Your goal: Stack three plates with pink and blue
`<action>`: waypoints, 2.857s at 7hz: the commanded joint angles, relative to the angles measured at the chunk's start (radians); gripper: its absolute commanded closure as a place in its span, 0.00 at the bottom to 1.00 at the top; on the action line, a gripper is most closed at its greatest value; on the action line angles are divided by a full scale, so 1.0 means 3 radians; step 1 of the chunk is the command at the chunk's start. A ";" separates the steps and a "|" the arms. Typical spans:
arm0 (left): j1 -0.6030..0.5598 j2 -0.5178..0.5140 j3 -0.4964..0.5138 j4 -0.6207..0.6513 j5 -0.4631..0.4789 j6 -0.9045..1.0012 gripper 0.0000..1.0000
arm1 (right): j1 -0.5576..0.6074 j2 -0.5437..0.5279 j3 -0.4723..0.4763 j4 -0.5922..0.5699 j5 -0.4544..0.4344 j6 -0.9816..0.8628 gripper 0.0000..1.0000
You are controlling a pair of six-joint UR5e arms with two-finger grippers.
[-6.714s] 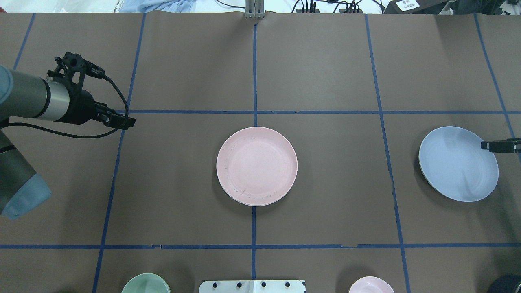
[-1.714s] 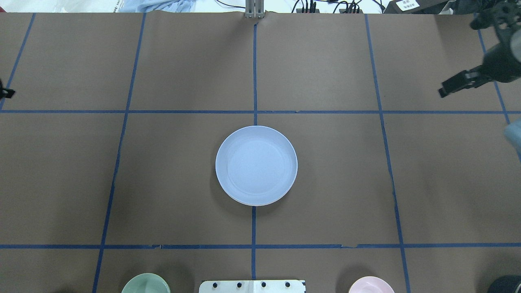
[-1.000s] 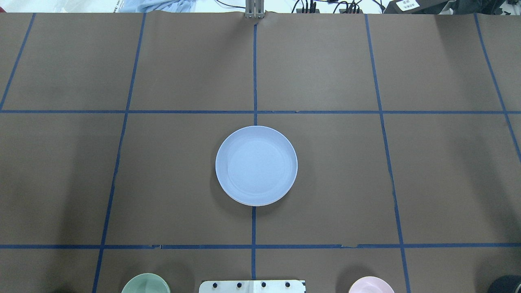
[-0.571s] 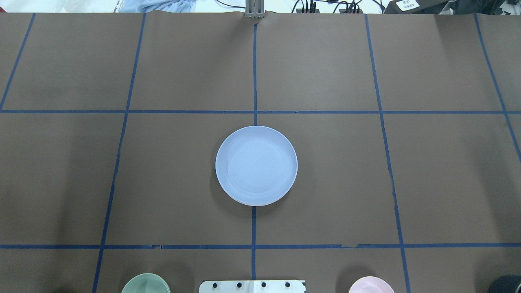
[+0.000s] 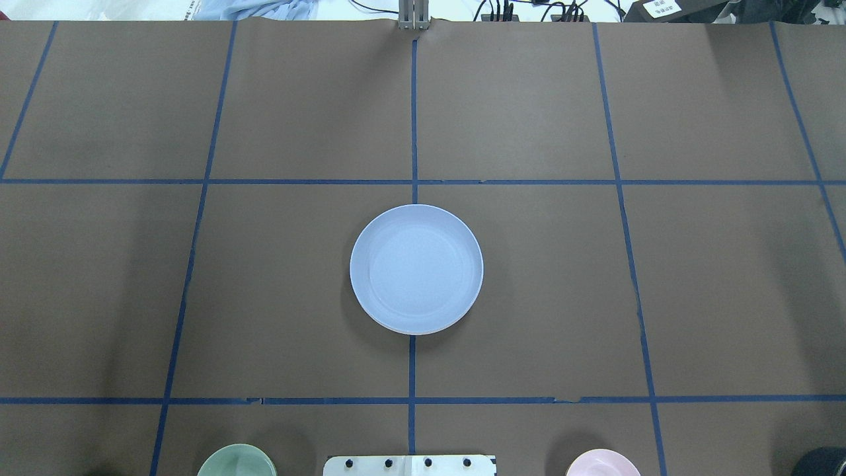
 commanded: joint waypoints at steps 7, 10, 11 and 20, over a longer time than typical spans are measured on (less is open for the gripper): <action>0.0009 0.0006 -0.0020 0.0191 -0.0248 -0.0612 0.00 | 0.0000 0.0000 -0.0055 0.0022 0.0022 0.0020 0.00; 0.0014 0.0006 0.0000 0.0156 -0.0212 -0.0620 0.00 | 0.0000 0.0000 -0.0071 0.0022 0.0022 0.0020 0.00; 0.0014 0.0006 0.0051 0.0146 -0.0207 -0.0615 0.00 | 0.0000 0.0000 -0.0086 0.0022 0.0022 0.0020 0.00; 0.0019 0.0006 0.0036 0.0145 -0.0207 -0.0625 0.00 | 0.0000 0.0000 -0.0101 0.0022 0.0022 0.0020 0.00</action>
